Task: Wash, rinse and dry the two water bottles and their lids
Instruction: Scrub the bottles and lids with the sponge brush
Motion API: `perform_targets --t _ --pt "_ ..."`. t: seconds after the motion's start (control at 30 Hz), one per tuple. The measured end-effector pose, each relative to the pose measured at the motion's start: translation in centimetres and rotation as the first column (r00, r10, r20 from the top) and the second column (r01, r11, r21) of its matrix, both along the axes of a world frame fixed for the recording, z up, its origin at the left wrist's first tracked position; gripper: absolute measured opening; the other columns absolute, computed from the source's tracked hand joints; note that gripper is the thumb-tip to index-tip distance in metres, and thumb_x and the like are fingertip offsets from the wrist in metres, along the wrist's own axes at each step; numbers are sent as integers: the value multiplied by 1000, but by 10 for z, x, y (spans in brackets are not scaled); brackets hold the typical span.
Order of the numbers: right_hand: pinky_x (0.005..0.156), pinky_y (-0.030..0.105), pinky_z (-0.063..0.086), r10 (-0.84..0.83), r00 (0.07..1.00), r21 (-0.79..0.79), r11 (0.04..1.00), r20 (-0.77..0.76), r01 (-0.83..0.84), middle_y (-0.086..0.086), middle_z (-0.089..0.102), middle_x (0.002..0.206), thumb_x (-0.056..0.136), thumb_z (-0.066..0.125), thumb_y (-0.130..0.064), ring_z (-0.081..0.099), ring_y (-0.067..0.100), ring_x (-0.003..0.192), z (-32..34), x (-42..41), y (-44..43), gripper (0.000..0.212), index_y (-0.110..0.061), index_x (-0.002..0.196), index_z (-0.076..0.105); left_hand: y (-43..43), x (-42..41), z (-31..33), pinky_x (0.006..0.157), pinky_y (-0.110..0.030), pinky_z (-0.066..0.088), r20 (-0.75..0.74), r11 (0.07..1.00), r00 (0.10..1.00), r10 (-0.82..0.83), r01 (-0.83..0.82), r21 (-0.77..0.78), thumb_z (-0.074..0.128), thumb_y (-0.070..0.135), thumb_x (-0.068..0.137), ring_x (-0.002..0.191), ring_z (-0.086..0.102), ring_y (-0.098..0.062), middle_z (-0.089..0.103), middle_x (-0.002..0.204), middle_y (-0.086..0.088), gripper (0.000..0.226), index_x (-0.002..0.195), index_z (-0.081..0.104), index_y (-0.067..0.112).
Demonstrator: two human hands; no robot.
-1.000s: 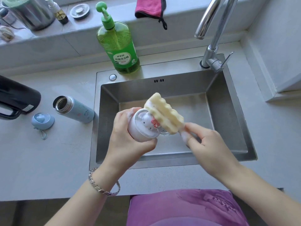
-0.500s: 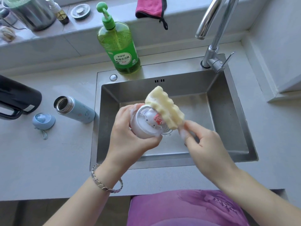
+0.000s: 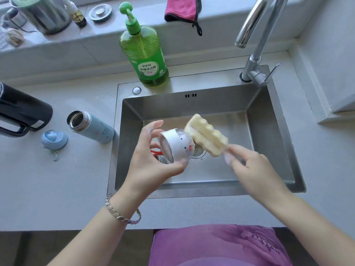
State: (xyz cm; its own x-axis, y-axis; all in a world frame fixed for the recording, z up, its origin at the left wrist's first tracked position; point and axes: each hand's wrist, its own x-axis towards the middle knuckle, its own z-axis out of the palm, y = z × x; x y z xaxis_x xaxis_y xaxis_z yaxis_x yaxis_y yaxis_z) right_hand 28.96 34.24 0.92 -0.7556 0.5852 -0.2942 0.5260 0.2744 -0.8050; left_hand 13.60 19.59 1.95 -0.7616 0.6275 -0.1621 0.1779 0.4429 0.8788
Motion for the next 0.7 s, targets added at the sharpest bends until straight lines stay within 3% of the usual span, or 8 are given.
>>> perform_targets --t 0.13,0.2,0.27,0.33,0.4,0.5,0.6,0.7 --pt "51 27 29 -50 999 -36 998 -22 49 -4 42 53 93 45 -33 34 11 49 3 11 22 22 -43 85 62 -5 -1 -2 66 -13 47 -9 998 999 51 -51 -34 71 49 40 72 54 3 59 92 17 69 104 53 33" --pt "53 21 34 -20 998 -7 1000 -59 19 -14 50 53 94 44 -36 44 6 53 10 15 24 26 -53 79 56 -6 0 -3 70 -10 45 -49 999 999 24 -26 -47 70 50 41 80 55 6 61 97 19 67 104 56 35" --pt "56 14 36 22 994 44 999 -104 -17 -26 57 66 88 46 -48 52 -2 65 17 16 26 15 -52 87 60 -7 1 -3 75 -11 46 -64 998 998 1 -5 -58 70 50 42 90 55 9 60 106 16 66 106 56 39" --pt "55 21 35 99 986 164 983 -133 -77 -15 58 77 78 43 -57 51 8 68 23 16 27 29 -46 96 63 -6 1 -3 78 -12 48 -76 998 997 -23 19 -52 73 46 45 96 54 10 58 108 18 65 106 52 44" --pt "53 25 34 149 977 265 959 -154 -104 -9 57 77 78 46 -51 47 14 64 30 13 25 32 -45 104 64 -5 2 -2 81 -14 48 -120 998 992 -42 38 -43 75 43 47 101 55 6 55 109 23 68 110 49 46" --pt "47 26 33 237 962 437 886 -135 -157 -7 58 70 80 57 -32 39 12 55 38 3 19 26 -31 101 72 -1 4 1 87 -16 48 -143 997 989 -46 38 -60 79 39 47 100 57 1 54 111 25 84 125 47 32" --pt "39 27 38 227 972 599 787 -58 -148 -5 60 69 79 59 -22 46 18 50 40 -2 21 24 -27 97 73 0 4 7 92 -26 46 -287 988 948 -137 112 -102 73 44 50 107 54 -10 54 112 21 81 124 52 20" --pt "39 25 40 242 965 598 790 -102 -135 -5 63 71 79 61 -19 47 19 48 45 6 20 23 -27 98 73 -1 1 8 93 -15 36 -364 984 919 -152 106 -146 64 53 51 105 51 -14 56 109 12 76 117 61 16"
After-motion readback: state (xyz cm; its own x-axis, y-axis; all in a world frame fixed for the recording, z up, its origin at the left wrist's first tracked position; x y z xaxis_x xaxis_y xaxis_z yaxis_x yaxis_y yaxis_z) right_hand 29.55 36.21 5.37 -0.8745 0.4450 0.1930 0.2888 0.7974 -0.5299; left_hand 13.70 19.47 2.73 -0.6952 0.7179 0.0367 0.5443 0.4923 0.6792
